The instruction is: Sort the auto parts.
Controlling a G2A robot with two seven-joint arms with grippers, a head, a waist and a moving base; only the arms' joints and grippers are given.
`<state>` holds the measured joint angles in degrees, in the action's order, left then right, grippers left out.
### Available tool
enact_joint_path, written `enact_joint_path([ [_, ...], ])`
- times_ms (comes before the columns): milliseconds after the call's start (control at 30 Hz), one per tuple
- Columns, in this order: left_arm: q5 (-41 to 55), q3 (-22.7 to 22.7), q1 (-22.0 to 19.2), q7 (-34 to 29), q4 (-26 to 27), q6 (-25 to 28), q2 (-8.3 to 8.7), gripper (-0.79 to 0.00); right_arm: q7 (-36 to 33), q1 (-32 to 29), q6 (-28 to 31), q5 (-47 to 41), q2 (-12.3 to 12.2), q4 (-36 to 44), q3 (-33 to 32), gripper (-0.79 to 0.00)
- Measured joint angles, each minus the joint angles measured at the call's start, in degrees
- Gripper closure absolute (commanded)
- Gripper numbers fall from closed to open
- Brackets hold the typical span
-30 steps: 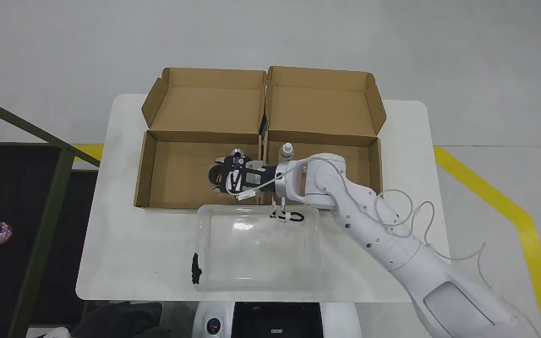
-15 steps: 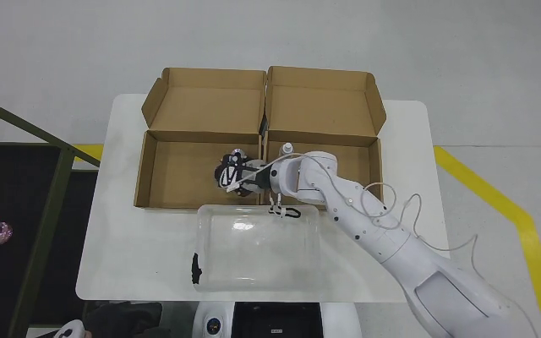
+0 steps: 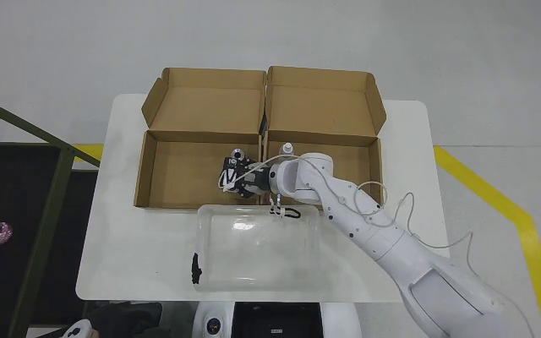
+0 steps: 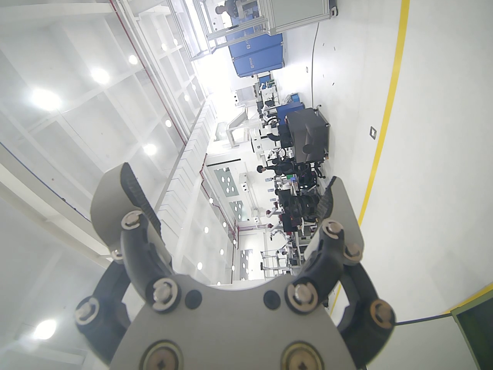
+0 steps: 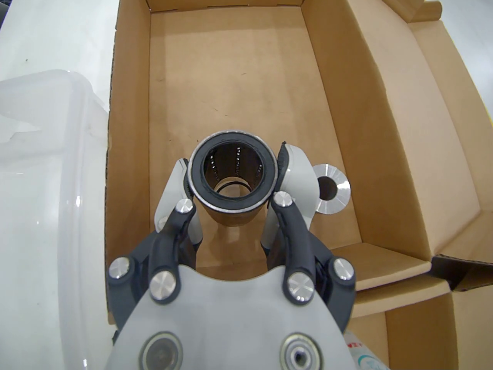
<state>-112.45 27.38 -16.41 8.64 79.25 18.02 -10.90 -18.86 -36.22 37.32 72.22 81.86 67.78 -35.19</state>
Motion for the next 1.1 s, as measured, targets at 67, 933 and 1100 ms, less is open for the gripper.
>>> enact_joint_path([
  [67,0.0,0.0,0.0,0.0,0.0,0.0,0.0,-0.785,-0.2,-0.1,0.1,0.2,0.1,-0.3,0.0,-0.289],
  [933,0.0,0.0,0.0,0.0,0.0,0.0,0.0,-0.785,-1.1,-1.1,2.1,2.6,-0.6,7.8,-5.0,-0.591],
  [1100,0.0,0.0,0.0,0.0,0.0,0.0,0.0,-0.785,-0.8,-2.3,2.4,2.6,-1.2,12.6,-7.5,-0.606],
])
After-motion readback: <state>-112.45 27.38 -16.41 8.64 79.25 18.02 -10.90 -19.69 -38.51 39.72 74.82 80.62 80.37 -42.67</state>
